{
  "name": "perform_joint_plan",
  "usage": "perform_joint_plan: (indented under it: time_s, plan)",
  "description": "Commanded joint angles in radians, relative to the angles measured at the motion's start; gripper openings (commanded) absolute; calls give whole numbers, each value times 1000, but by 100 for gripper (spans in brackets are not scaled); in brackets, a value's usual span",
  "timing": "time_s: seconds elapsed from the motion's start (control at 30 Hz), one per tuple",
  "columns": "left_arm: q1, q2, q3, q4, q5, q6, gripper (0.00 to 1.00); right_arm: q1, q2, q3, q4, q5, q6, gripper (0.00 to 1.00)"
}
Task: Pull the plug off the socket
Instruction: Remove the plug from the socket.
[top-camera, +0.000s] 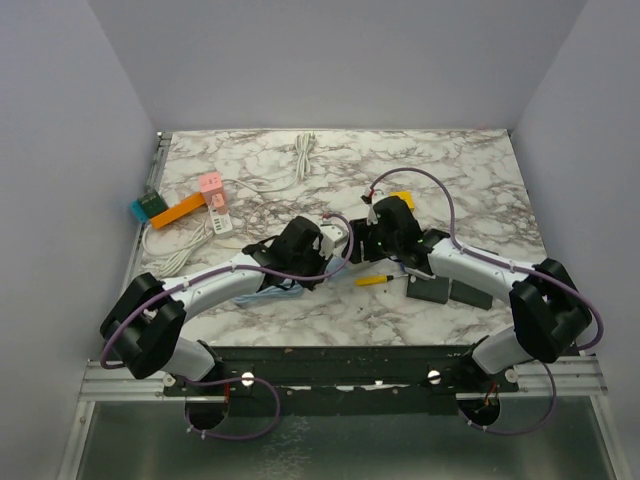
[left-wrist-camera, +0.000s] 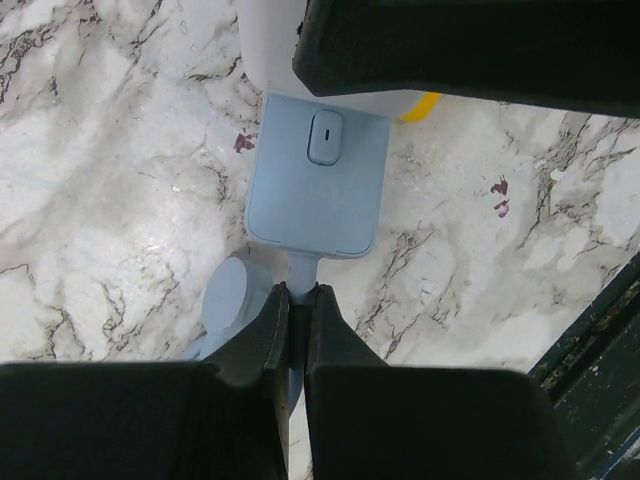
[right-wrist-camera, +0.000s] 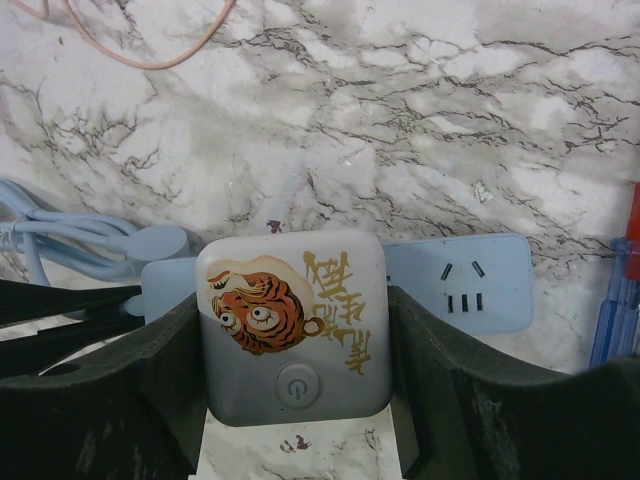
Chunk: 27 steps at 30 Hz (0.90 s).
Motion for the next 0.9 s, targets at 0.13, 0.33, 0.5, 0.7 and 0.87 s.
perform_joint_plan:
  time_s: [0.13, 0.33, 0.5, 0.7, 0.87]
  plan:
    - [-5, 12, 14, -35, -25, -22, 0, -12, -20, -23, 83, 14, 21, 1]
    - [7, 20, 23, -31, -11, -42, 0, 81, -88, -81, 116, 167, 37, 1]
    - [20, 17, 19, -14, 27, -62, 0, 165, -127, -109, 155, 274, 51, 1]
    - [47, 15, 17, 0, 63, -73, 0, 222, -132, -105, 156, 351, 92, 1]
    - [57, 5, 8, -3, 52, -69, 0, 220, -125, -85, 128, 372, 91, 1]
